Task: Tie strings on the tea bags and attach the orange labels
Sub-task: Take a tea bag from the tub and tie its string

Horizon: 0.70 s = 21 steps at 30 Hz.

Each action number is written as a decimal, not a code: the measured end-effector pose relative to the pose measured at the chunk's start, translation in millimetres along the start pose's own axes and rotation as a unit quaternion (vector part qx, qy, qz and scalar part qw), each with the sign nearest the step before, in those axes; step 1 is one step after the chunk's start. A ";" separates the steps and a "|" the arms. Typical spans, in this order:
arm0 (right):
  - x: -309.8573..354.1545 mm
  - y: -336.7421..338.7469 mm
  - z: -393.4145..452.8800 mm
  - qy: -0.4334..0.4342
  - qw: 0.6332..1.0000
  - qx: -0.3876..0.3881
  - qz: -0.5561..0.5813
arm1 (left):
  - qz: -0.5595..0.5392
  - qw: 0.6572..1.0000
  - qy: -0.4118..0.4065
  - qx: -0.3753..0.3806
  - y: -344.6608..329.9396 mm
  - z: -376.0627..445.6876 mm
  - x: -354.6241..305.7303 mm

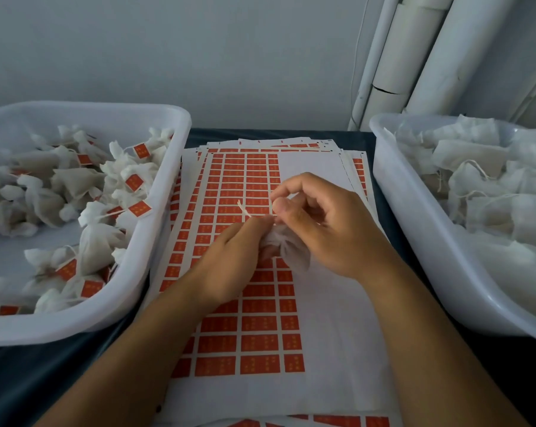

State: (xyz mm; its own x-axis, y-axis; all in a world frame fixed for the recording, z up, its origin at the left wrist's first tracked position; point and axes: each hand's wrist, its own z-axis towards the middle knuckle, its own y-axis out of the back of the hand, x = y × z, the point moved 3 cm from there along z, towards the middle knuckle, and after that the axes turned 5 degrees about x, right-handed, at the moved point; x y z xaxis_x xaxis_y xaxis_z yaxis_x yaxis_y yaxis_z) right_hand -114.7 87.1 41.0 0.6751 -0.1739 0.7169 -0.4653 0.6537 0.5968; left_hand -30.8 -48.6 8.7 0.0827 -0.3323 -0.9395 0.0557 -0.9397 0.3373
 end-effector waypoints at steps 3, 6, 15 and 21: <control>0.5 -1.2 -0.2 0.011 0.999 0.029 0.009 | -0.005 0.999 0.042 -0.025 5.8 2.5 2.8; 0.0 -2.8 -0.2 0.011 0.999 0.053 0.004 | -0.020 0.997 0.061 -0.034 7.7 3.4 3.2; -0.2 -2.4 -1.9 0.004 0.997 0.067 -0.041 | -0.039 0.994 0.090 -0.056 11.4 3.1 4.1; 0.5 -4.6 -3.3 -0.006 0.994 0.094 -0.052 | -0.055 0.987 0.118 -0.093 14.6 3.9 7.8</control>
State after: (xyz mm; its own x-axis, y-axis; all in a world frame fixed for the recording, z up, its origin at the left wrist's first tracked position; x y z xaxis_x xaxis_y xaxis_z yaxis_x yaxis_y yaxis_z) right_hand -110.3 86.4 37.4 0.7190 -0.2427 0.6513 -0.4928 0.4828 0.7239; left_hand -33.2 -65.3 6.1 0.2943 -0.1802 -0.9386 0.2565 -0.9312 0.2592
